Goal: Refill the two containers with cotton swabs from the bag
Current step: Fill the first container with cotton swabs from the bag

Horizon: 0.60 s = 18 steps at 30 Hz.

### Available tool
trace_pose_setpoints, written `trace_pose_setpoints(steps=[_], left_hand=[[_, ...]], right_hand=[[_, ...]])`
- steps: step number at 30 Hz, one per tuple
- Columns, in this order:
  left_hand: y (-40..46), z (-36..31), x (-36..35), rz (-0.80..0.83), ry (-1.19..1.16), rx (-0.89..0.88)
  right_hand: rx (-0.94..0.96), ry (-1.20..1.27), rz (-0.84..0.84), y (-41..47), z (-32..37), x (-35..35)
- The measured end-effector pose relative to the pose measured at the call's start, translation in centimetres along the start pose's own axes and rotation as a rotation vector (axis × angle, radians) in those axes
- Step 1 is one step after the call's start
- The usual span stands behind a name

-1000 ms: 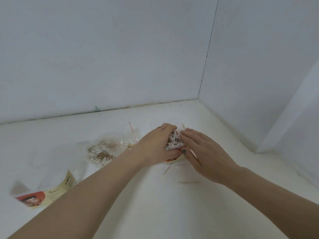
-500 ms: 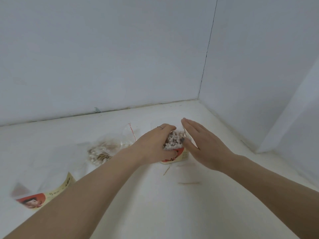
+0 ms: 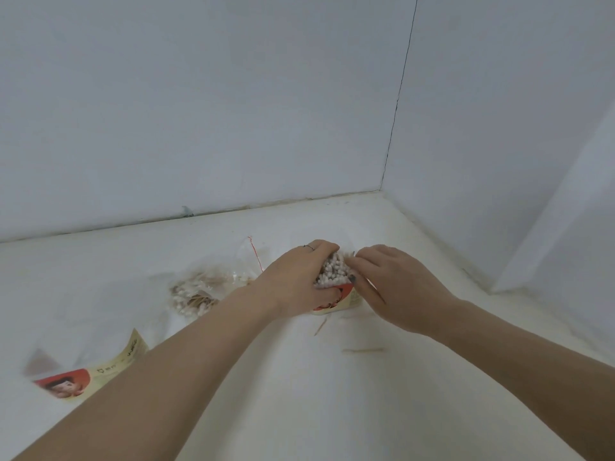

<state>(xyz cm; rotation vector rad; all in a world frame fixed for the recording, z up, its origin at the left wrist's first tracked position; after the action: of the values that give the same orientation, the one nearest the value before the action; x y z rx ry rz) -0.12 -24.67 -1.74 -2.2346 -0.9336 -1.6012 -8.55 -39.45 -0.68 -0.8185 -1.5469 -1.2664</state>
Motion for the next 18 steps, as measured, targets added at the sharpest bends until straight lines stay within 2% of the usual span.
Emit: trace_pose_setpoints(steps=[8,10,12,15,18], left_hand=[[-1.8,-1.2,1.6,-0.17,0.089,-0.089],[-2.5,-0.6,3.8,-0.231,0.08,-0.085],[-3.4,0.7,6.6,-0.343,0.022,0.005],[-4.8,3.9,10.3,-0.438,-0.117,0.273],[-6.7,7.5,11.6,-0.265,-0.249,0.518]], right_hand=[[0.007,0.073,-0.009,-0.3,1.0,0.4],[-0.042,0.104,-0.075,0.0,1.2,1.2],[-0.115,0.219,-0.159,0.9,1.9,2.2],[-0.153,0.499,-0.122,3.2,4.6,2.5],[-0.112,0.673,-0.035,5.7,7.8,1.8]])
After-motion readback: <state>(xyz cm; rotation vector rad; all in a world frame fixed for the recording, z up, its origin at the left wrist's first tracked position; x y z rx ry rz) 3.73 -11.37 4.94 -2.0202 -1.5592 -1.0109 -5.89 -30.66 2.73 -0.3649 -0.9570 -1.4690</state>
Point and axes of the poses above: each hand's wrist, its own y-axis towards the middle knuckle, its own x-axis out of the back of the hand, z = x × y, the point moved 4 cm from there along y, towards the middle knuckle, and after that the axes turned 1 degree about -x, right-handed, at the moved point
